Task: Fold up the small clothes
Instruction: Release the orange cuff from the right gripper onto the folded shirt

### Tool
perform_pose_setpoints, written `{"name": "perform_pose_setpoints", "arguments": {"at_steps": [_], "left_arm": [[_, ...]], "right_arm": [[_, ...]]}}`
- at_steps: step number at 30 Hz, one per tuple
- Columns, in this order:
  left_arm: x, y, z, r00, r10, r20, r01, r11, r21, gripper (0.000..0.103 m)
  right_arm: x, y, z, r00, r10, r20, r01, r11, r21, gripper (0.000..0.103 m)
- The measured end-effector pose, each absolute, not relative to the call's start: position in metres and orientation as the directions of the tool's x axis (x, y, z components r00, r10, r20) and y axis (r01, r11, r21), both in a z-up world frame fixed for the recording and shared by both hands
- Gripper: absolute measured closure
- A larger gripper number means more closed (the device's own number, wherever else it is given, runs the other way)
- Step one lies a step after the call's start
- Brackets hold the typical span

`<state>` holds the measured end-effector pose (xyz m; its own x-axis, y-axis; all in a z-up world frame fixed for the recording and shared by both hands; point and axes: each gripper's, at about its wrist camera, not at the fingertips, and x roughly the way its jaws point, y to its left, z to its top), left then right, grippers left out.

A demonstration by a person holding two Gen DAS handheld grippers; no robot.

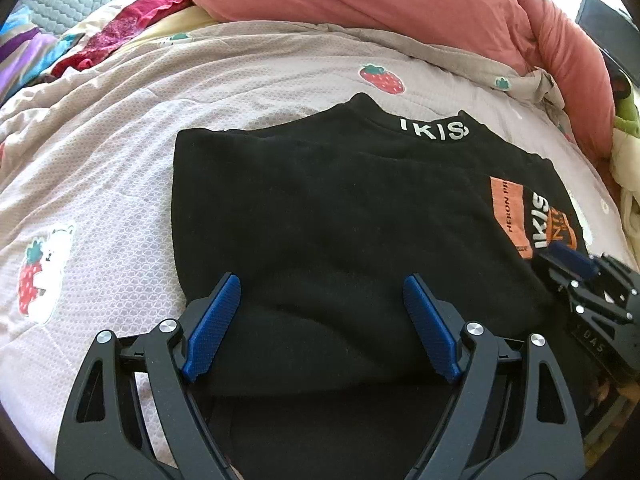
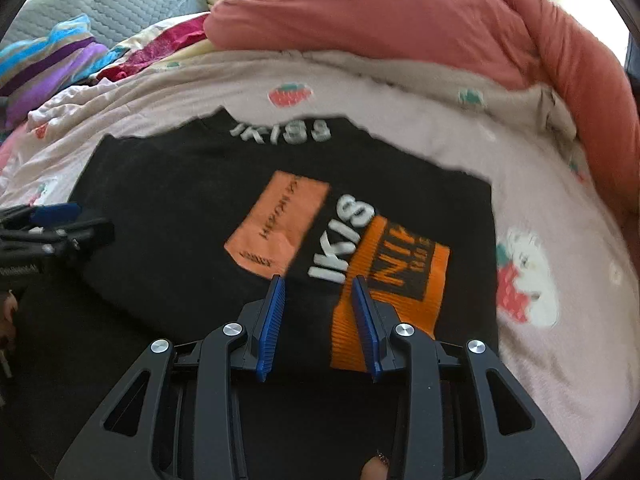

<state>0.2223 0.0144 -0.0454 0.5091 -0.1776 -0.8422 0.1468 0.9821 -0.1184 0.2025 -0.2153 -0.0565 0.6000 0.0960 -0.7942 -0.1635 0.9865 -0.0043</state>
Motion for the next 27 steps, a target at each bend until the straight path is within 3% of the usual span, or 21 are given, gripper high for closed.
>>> {"name": "perform_pose_setpoints", "arguments": {"at_steps": [10,15,21,27], "left_arm": [[0.217,0.014,-0.044,0.518,-0.172,-0.838,0.146,0.983,-0.112,0.026],[0.21,0.018,-0.037,0.527,-0.198,-0.826,0.15,0.979,-0.139,0.026],[0.203,0.025,-0.029,0.541,-0.214,-0.813,0.143,0.976,-0.162,0.026],[0.201,0.032,-0.025,0.555,-0.202,-0.807,0.122,0.979,-0.161,0.018]], "right_arm": [[0.193,-0.223,-0.049,0.61,0.118,-0.784,-0.126,0.991,0.051,0.068],[0.185,-0.226,-0.041,0.623,0.141,-0.769,-0.126,0.989,0.079,0.057],[0.181,-0.229,-0.037,0.626,0.15,-0.765,-0.122,0.988,0.094,0.051],[0.179,-0.233,-0.034,0.632,0.165,-0.758,-0.113,0.986,0.12,0.033]]}}
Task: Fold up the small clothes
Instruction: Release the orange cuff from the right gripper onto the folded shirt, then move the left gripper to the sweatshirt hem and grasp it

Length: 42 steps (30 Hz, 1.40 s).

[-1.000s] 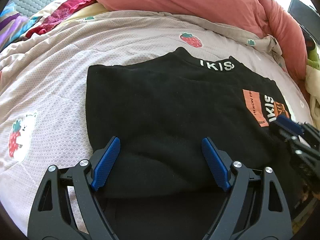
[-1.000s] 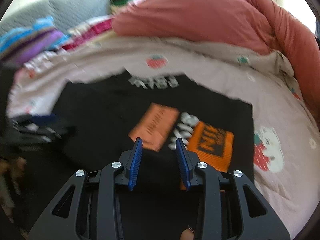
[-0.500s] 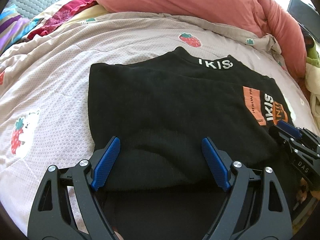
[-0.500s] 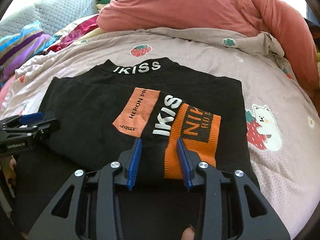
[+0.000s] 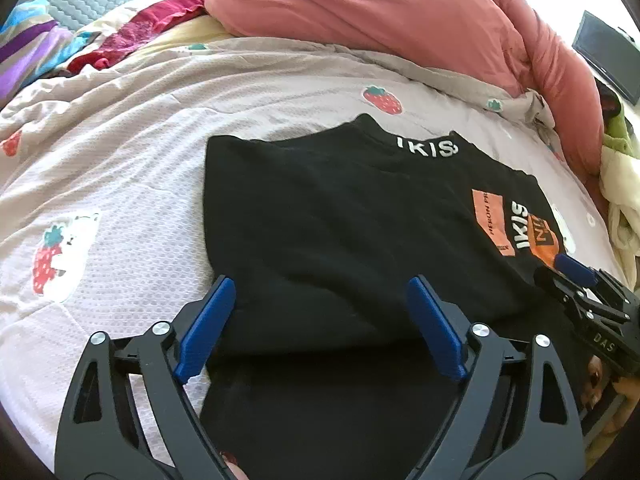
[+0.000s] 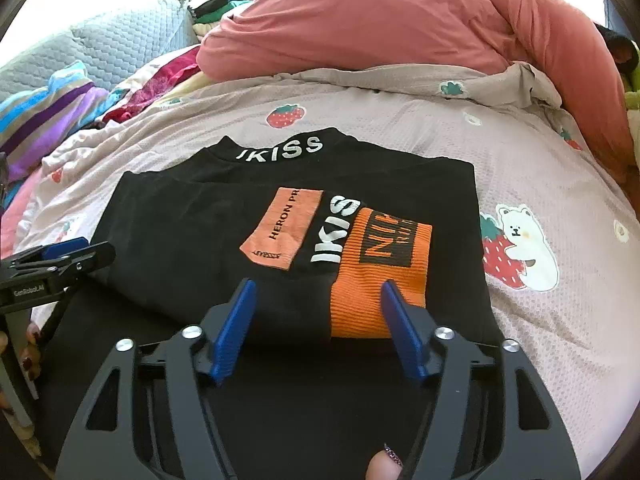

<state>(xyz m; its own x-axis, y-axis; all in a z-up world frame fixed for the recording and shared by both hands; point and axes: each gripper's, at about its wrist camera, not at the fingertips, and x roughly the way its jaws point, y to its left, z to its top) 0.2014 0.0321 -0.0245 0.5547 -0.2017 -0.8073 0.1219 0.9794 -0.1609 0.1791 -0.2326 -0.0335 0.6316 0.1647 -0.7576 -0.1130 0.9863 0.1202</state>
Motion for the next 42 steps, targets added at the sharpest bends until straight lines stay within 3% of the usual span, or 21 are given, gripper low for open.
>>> {"name": "perform_pose_setpoints", "arguments": {"at_steps": [3,8,19,32,42], "left_arm": [[0.2,0.036,-0.02,0.565,-0.2,-0.8,0.113,0.98,-0.165,0.01],[0.194,0.047,-0.011,0.593,-0.183,-0.784,0.086,0.983,-0.165,0.01],[0.164,0.075,0.001,0.628,-0.165,-0.761,0.027,0.981,-0.19,0.01],[0.122,0.074,0.012,0.663,-0.049,-0.747,0.022,0.999,-0.047,0.01],[0.091,0.092,0.015,0.637,-0.094,-0.765,0.011,0.994,-0.113,0.01]], "right_arm": [[0.178,-0.237,-0.031,0.637,0.173,-0.751,-0.103,0.985,0.139,0.024],[0.171,-0.245,-0.02,0.662,0.172,-0.729,-0.095,0.985,0.146,0.018],[0.151,-0.258,-0.009,0.682,0.168,-0.712,-0.092,0.985,0.144,0.017],[0.123,-0.27,0.006,0.703,0.16,-0.693,-0.09,0.987,0.137,0.016],[0.1,-0.282,0.016,0.718,0.164,-0.677,-0.092,0.986,0.141,0.016]]}}
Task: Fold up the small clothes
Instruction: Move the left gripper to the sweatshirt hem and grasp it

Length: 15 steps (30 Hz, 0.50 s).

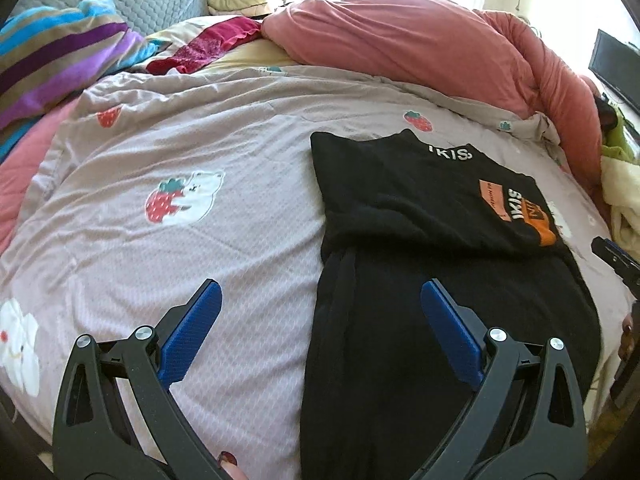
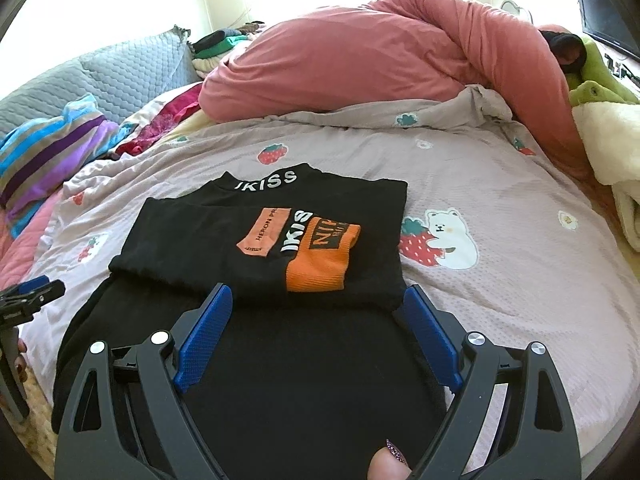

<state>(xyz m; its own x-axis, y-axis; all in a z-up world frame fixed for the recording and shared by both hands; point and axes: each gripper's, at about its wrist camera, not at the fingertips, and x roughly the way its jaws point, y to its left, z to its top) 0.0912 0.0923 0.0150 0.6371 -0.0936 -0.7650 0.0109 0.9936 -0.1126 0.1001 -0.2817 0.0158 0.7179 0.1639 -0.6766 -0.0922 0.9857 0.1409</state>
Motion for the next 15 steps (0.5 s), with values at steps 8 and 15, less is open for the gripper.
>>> {"name": "perform_pose_setpoints", "arguments": {"at_steps": [8,15], "left_arm": [[0.06,0.1,0.019,0.626,-0.136,-0.768,0.01,0.986,-0.166,0.01],[0.03,0.104,0.019,0.613,-0.19,-0.767,0.013,0.973,-0.23,0.019]], "right_arm": [[0.082,-0.286,0.016,0.713,0.173,-0.679,-0.108,0.985,0.138,0.016],[0.066,-0.287,0.005,0.69,0.189,-0.699,-0.128,0.982,0.139,0.016]]}}
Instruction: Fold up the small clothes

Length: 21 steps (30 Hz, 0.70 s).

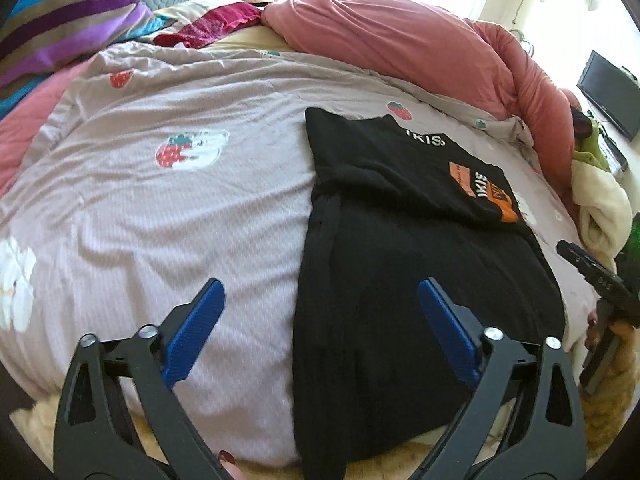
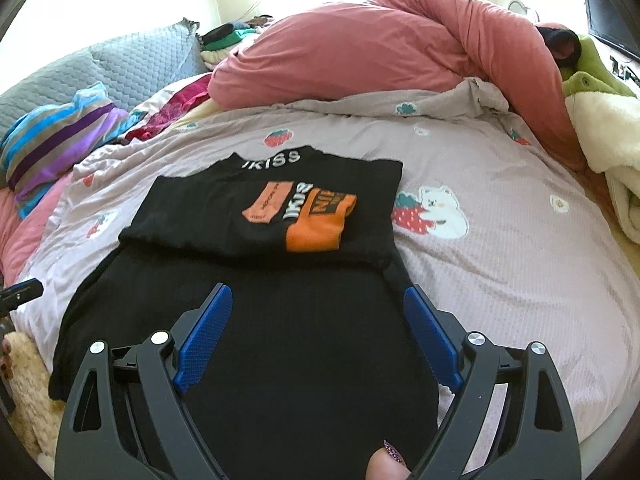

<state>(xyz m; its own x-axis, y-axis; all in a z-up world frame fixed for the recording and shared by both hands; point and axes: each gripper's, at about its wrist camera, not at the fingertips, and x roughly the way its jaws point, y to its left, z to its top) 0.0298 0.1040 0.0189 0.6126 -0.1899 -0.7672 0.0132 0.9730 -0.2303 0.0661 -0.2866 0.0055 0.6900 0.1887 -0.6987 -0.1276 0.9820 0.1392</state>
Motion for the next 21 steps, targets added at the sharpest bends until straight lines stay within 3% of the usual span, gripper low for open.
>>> {"name": "perform_pose_setpoints", "arguments": {"at_steps": [6,11,21], "left_arm": [[0.014,0.111,0.004,0.573,-0.22,-0.79,-0.009,0.961,-0.275,0.051],[0.003,0.115,-0.007,0.534,-0.276,-0.799,-0.011,0.943,-0.333,0.069],[-0.008,0.114,-0.03,0.451,-0.321,-0.833,-0.035,0.926,-0.376,0.072]], "right_arm": [[0.053,-0.286,0.005,0.689,0.208,-0.694,-0.143,0.978,0.152,0.016],[0.045,-0.287,0.006,0.689,0.216,-0.692,-0.152,0.976,0.153,0.016],[0.028,-0.286,-0.005,0.664,0.216,-0.716,-0.171,0.976,0.137,0.016]]}}
